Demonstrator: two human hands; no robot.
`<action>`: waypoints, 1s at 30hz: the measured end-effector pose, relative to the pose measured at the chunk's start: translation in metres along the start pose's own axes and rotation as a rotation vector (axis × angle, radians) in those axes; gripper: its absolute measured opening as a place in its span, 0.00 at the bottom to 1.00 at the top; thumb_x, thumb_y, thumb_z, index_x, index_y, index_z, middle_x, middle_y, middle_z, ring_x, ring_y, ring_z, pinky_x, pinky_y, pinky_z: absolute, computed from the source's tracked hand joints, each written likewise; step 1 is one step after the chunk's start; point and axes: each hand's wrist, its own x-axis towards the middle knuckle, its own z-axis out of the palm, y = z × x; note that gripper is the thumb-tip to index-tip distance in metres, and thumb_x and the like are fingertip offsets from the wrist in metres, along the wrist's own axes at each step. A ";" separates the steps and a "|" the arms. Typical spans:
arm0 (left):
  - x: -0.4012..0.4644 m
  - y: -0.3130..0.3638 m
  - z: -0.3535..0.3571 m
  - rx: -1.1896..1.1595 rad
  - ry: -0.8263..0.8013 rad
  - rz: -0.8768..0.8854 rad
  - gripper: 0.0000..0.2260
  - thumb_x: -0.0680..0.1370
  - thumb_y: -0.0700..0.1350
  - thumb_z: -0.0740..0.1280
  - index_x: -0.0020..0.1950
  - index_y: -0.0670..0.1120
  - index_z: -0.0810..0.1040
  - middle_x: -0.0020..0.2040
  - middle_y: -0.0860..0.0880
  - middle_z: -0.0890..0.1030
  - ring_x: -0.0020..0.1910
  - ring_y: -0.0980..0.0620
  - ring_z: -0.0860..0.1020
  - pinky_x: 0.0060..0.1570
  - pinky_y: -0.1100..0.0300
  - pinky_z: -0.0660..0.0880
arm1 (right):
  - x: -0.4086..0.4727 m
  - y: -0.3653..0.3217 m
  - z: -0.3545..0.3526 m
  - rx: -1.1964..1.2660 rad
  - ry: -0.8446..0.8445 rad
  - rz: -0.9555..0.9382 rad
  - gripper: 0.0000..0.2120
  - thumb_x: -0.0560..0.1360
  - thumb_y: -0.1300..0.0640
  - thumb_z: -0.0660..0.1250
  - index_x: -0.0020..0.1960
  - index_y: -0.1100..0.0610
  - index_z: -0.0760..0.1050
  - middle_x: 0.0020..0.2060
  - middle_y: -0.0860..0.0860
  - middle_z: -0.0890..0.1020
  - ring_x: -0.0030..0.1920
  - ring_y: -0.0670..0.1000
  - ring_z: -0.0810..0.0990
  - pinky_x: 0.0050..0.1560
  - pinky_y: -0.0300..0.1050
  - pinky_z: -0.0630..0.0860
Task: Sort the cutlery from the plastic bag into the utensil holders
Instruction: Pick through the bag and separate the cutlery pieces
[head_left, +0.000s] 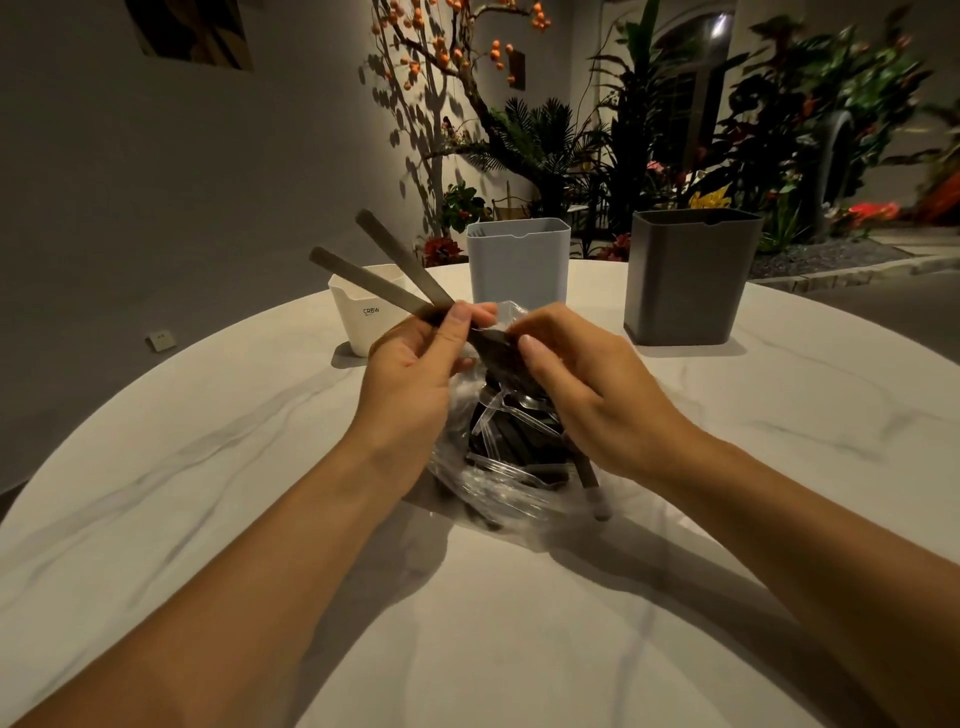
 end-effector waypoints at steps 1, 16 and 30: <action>0.000 0.001 -0.001 -0.044 -0.006 -0.026 0.12 0.82 0.48 0.61 0.52 0.44 0.82 0.55 0.50 0.86 0.59 0.53 0.82 0.58 0.61 0.78 | -0.001 0.001 0.001 0.058 -0.063 0.033 0.11 0.83 0.53 0.59 0.63 0.52 0.74 0.53 0.45 0.81 0.53 0.46 0.81 0.52 0.38 0.80; -0.013 -0.005 0.000 0.830 0.125 0.757 0.11 0.83 0.47 0.61 0.42 0.46 0.76 0.33 0.57 0.73 0.31 0.58 0.72 0.34 0.74 0.67 | 0.006 -0.006 -0.005 0.273 0.092 0.189 0.11 0.80 0.64 0.64 0.61 0.54 0.76 0.49 0.50 0.81 0.41 0.48 0.84 0.40 0.42 0.83; 0.010 0.029 0.012 0.471 -0.228 0.125 0.06 0.84 0.49 0.60 0.52 0.51 0.75 0.35 0.50 0.77 0.33 0.55 0.74 0.35 0.58 0.74 | 0.036 -0.024 -0.031 0.153 0.169 0.024 0.09 0.79 0.61 0.68 0.56 0.50 0.78 0.48 0.45 0.83 0.51 0.44 0.82 0.46 0.40 0.81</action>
